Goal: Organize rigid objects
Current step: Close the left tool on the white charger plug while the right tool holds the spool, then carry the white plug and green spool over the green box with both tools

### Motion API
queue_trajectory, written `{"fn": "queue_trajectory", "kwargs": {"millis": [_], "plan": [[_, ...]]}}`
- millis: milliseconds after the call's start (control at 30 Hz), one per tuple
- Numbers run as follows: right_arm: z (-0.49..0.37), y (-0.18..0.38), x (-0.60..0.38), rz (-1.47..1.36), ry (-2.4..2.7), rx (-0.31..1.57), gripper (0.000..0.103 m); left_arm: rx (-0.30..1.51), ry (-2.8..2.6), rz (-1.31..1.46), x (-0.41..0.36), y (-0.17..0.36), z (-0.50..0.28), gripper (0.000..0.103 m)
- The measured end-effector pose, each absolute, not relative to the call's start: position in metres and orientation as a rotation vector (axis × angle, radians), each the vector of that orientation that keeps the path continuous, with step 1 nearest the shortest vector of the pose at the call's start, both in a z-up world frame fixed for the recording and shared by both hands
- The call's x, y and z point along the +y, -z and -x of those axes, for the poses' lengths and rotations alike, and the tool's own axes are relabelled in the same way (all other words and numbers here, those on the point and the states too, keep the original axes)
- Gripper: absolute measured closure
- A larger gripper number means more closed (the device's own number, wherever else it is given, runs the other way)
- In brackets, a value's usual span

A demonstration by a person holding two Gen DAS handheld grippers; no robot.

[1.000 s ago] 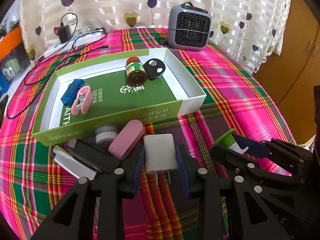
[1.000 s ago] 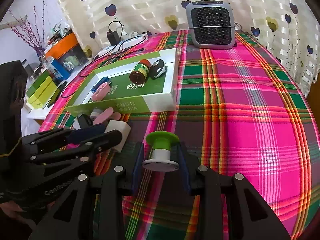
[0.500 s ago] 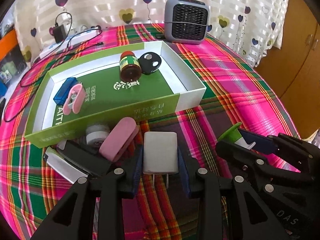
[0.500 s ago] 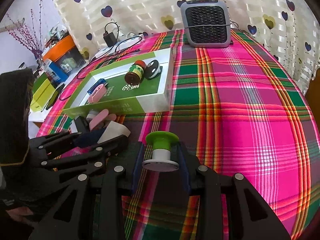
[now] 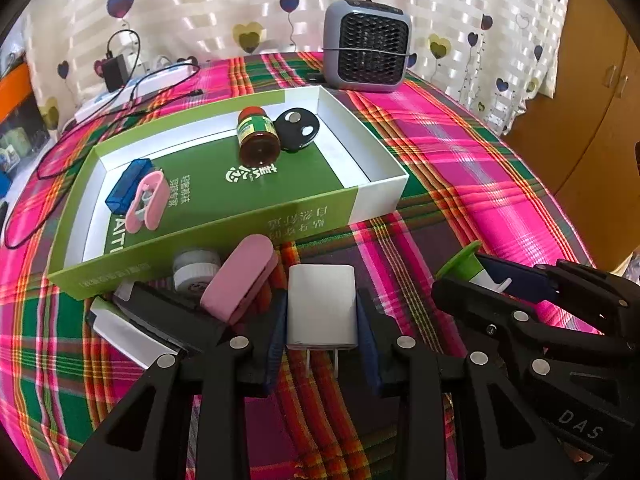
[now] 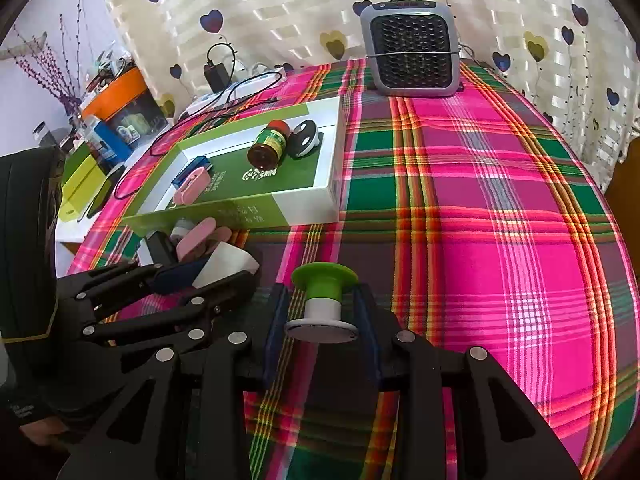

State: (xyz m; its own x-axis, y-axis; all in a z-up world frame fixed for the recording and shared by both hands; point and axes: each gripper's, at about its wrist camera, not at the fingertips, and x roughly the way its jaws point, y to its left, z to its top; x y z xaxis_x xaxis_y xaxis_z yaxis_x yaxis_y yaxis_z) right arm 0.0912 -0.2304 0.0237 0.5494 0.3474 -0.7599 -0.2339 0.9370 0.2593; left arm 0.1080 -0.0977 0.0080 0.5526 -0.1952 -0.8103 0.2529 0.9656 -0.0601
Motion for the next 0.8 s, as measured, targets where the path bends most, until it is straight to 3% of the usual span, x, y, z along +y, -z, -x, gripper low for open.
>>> {"fn": "queue_trajectory", "kwargs": {"millis": [800], "plan": [[-0.093,-0.057,-0.215,-0.094,-0.335,0.856,0.068,0.836,0.286,-0.052,-0.078,-0.051,-0.097,0.071]]}}
